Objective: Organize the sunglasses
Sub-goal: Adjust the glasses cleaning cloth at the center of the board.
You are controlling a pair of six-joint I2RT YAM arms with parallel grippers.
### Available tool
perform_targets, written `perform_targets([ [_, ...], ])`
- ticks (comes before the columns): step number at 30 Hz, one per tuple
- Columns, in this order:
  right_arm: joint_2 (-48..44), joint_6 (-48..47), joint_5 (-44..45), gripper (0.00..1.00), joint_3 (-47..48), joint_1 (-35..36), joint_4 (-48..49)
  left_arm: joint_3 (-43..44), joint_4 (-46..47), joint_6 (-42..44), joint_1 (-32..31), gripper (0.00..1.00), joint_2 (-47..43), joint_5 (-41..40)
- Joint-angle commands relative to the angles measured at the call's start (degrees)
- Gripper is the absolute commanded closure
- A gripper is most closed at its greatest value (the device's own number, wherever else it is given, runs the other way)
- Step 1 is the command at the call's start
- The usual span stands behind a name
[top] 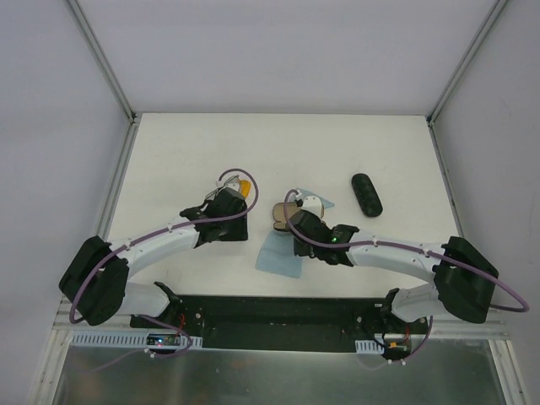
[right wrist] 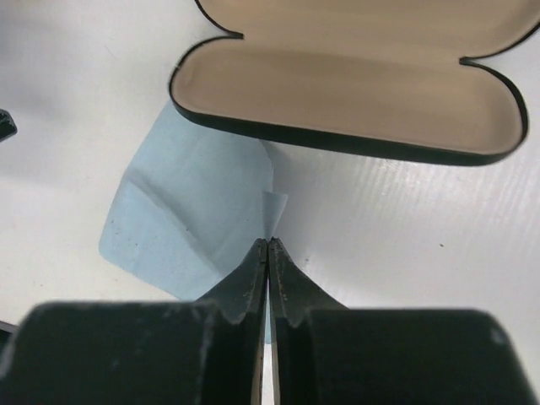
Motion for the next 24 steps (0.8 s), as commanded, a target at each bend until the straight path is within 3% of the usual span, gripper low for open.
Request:
perform_targets([
  [1,-4.17,-1.03,1.09,0.97,-3.06,-0.90,-3.45,4.13,2.48,2.22,-2.32,0.54,4.17,2.41],
  [8,-4.53,-0.77,-0.57,0.90,-6.22,-3.44,-3.71,9.05,3.88,2.92,-5.66,0.57,11.81,3.90],
  [10,-4.79,0.20,-1.45,0.82,-7.45,-4.41,-3.19,10.72,3.89,3.10,-6.28,0.59,13.84,4.34],
  [12,-6.02,0.90,-2.24,0.67,-9.03,-5.20,-2.57,11.86,3.97,3.19,-6.81,0.58,15.51,4.70],
  [14,-7.77,1.08,-2.60,0.61,-10.62,-5.64,-1.78,12.66,3.89,3.45,-7.16,0.59,16.65,4.78],
  [24,-13.58,0.02,-7.17,0.60,-14.75,-5.91,-2.75,12.49,3.80,7.57,-7.43,0.61,15.43,5.31],
])
